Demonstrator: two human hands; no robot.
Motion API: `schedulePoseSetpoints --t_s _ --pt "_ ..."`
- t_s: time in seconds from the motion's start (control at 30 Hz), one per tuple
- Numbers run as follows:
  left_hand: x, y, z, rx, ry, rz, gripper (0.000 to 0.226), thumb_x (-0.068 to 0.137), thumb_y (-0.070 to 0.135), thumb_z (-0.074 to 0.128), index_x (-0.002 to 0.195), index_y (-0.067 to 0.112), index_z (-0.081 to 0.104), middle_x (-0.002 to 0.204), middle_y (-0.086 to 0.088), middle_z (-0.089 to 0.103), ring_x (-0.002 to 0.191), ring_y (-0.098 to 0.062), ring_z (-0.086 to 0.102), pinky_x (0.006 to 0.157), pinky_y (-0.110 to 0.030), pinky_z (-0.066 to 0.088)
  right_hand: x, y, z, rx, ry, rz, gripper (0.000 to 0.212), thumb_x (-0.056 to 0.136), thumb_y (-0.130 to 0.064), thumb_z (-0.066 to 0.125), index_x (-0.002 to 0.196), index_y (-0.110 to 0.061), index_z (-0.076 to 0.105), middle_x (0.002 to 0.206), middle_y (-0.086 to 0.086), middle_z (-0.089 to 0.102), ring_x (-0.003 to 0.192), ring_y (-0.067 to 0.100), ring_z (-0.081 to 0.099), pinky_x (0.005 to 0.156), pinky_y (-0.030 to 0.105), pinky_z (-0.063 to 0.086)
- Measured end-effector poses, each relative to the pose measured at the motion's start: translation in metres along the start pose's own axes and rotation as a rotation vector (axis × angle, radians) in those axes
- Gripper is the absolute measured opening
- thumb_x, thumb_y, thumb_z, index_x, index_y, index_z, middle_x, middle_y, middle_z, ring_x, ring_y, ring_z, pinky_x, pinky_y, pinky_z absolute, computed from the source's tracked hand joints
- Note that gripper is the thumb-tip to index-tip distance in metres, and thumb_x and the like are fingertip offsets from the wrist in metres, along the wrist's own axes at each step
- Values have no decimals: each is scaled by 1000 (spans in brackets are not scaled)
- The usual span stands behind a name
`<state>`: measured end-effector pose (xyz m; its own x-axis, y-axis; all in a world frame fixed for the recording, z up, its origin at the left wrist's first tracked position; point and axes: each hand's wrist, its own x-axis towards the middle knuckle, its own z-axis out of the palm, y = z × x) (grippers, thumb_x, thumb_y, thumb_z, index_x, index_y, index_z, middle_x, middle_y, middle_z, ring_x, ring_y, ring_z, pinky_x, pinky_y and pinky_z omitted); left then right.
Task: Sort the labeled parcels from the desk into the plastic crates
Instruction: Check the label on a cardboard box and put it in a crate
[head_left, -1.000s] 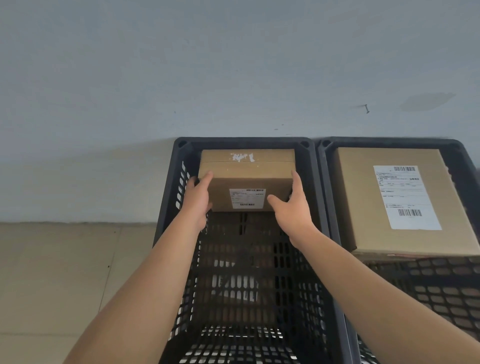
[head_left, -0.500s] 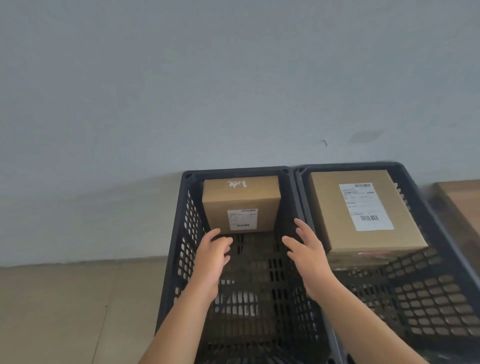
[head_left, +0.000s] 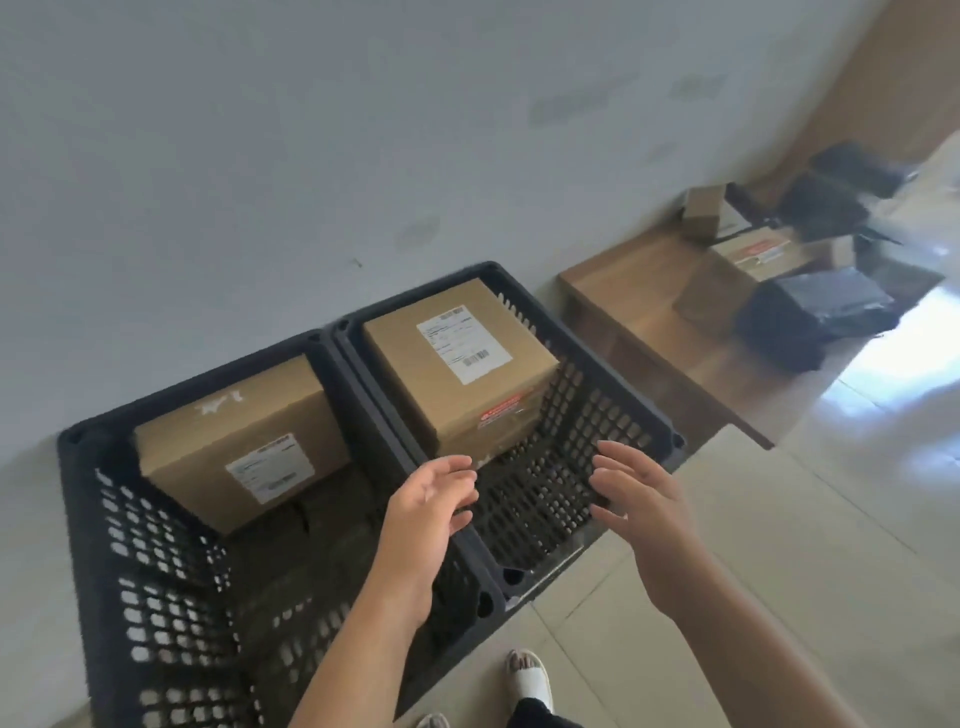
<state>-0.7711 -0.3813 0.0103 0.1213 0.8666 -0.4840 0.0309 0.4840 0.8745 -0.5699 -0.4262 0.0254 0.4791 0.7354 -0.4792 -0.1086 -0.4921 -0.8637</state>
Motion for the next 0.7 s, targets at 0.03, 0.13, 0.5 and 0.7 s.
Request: schedulePoseSetpoints --t_s 0.03,0.13,0.5,0.7 --pt "-1 2 16 25 -48 6 16 103 19 61 110 26 73 115 2 73 109 -15 69 98 -34 57 1 0 -18 50 44 -5 32 101 -8 62 129 -22 65 124 -1 68 116 20 63 106 42 51" --pt "3 7 62 76 -131 21 18 103 15 59 111 23 74 112 0 75 107 -16 71 99 -37 58 4 -1 -66 172 129 -33 27 98 -3 62 118 -20 69 107 -1 77 108 19 70 99 42 54" --pt "10 12 285 214 -341 60 18 104 13 59 112 21 73 116 -4 74 110 -19 71 100 -37 58 49 2 -269 451 280 -70 25 98 -7 61 120 -15 69 119 8 71 113 26 66 97 42 52" --pt "17 0 390 213 -354 83 20 102 9 60 112 19 74 112 -4 76 106 -20 73 93 -34 61 96 14 -366 506 297 -75 19 100 -9 61 113 -18 72 122 10 71 115 28 67 97 44 54"
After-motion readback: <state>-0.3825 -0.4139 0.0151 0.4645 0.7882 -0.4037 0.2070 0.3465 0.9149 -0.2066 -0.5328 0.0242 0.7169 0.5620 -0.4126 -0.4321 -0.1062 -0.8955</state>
